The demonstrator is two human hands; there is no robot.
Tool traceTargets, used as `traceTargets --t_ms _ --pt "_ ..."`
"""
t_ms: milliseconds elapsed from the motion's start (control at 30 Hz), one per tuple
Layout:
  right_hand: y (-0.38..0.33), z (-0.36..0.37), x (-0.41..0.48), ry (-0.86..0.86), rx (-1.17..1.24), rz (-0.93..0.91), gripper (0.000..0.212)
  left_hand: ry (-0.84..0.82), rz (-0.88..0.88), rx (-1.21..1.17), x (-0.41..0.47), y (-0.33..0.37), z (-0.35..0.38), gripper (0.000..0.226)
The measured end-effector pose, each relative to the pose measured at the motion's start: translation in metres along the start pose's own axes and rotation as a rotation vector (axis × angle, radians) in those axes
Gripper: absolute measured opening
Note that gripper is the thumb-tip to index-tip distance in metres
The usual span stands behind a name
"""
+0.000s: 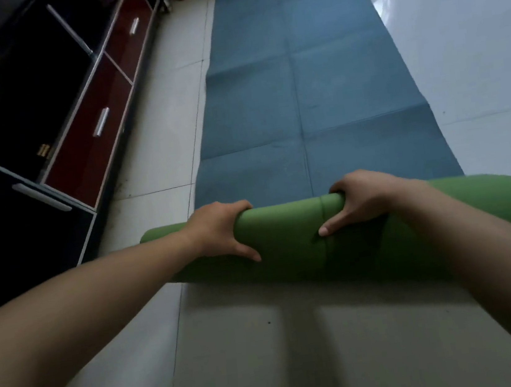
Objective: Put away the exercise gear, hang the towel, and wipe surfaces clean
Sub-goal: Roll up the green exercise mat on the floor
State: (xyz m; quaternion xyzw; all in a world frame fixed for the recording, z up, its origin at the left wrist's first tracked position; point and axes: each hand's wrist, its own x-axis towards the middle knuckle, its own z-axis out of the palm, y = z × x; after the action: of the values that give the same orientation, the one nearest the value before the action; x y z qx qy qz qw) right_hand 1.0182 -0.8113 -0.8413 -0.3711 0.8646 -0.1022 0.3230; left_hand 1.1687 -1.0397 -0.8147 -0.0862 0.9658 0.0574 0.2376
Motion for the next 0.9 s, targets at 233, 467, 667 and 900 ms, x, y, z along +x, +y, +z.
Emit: traceTargets --t_ms 233,467,667,900 --pt "0.001 0.003 0.016 0.139 -0.005 -0.045 0.091 -0.026 0.037 -0.014 0.025 -0.014 -0.001 0.095" --pt "-0.017 0.025 0.012 0.397 -0.202 -0.101 0.067 0.035 0.127 -0.092 0.066 -0.049 0.006 0.106" --pt "-0.029 0.029 0.031 0.264 -0.319 0.072 0.089 -0.019 0.209 -0.148 0.114 -0.075 0.013 0.107" --pt "-0.044 0.009 0.056 0.138 -0.313 0.215 0.090 -0.009 0.240 -0.266 0.139 -0.091 0.031 0.099"
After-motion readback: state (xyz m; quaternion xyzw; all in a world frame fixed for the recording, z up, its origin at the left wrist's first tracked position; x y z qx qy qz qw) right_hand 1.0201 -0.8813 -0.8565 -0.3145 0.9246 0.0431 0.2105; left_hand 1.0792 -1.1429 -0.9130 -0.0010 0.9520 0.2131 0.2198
